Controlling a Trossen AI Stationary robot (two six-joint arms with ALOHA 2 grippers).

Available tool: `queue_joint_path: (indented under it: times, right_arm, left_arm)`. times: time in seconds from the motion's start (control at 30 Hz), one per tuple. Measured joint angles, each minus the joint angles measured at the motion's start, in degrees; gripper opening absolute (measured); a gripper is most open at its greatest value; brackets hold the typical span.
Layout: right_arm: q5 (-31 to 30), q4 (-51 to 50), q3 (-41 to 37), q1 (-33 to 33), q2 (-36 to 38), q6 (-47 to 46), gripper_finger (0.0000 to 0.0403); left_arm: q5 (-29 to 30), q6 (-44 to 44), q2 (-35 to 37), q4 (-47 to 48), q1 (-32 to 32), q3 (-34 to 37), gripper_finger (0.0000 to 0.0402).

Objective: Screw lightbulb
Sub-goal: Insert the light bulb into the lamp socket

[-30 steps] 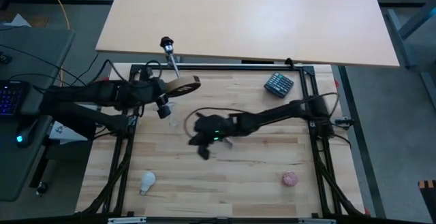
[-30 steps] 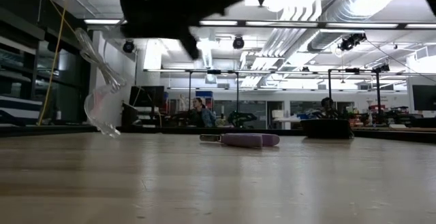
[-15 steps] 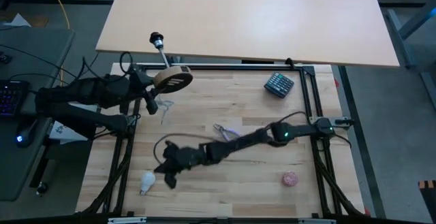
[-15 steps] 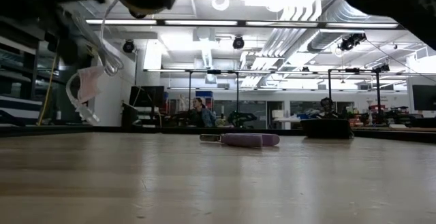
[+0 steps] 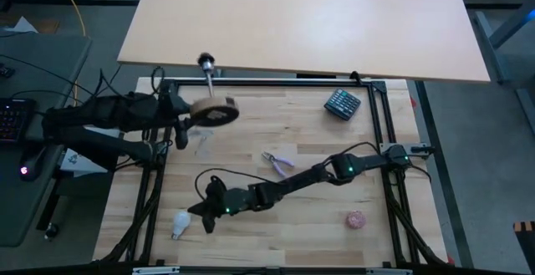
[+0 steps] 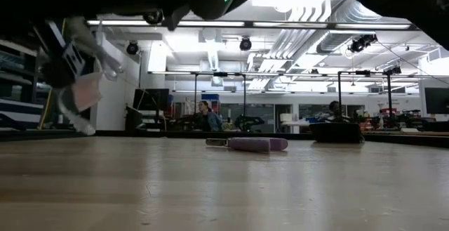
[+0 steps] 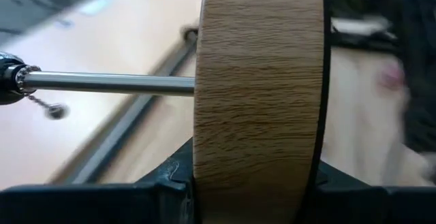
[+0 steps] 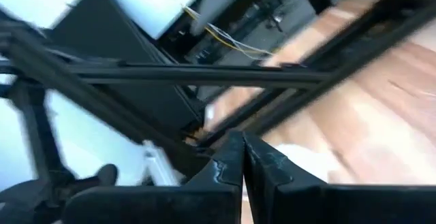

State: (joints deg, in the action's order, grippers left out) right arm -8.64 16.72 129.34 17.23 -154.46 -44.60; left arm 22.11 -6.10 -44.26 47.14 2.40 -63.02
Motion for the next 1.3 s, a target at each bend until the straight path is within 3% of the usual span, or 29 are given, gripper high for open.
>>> queue_joint_path:
  times: [0.23, 0.43, 0.63, 0.77, 0.9, 1.1, 1.3]
  right_arm:
    - [8.83, 1.96, 1.69, -0.81, -4.80, -1.72, 0.0000]
    - [5.86, 1.87, 2.25, -0.14, -5.74, -1.59, 0.0000]
    - [10.82, -2.19, 2.27, 0.01, -4.58, -0.39, 0.0000]
    - [12.33, -15.54, 2.27, 0.76, -0.85, 3.75, 0.0000]
    - [11.52, -33.41, 2.27, 0.87, 5.36, 12.20, 0.0000]
    - [0.09, -67.50, 1.59, -0.66, 15.82, 20.12, 0.0000]
    - [-1.86, -80.76, -9.63, -2.20, 27.84, 18.16, 0.0000]
  left_arm:
    - [-3.71, -1.96, -0.23, 8.46, 1.13, 2.76, 0.0113]
    - [-5.84, -7.59, -0.32, 12.33, 3.60, 4.85, 0.0113]
    - [-12.73, -16.38, -1.09, 27.27, 6.61, 4.01, 0.0113]
    - [-18.32, -17.13, -2.37, 34.20, 9.01, 1.60, 0.0112]
    - [-21.91, -12.55, -4.65, 35.93, 12.31, -1.58, 0.0112]
    - [-22.25, -10.71, -9.00, 41.06, 18.99, -4.50, 0.0112]
    - [-24.82, -10.28, -11.59, 41.62, 27.31, -4.38, 0.0112]
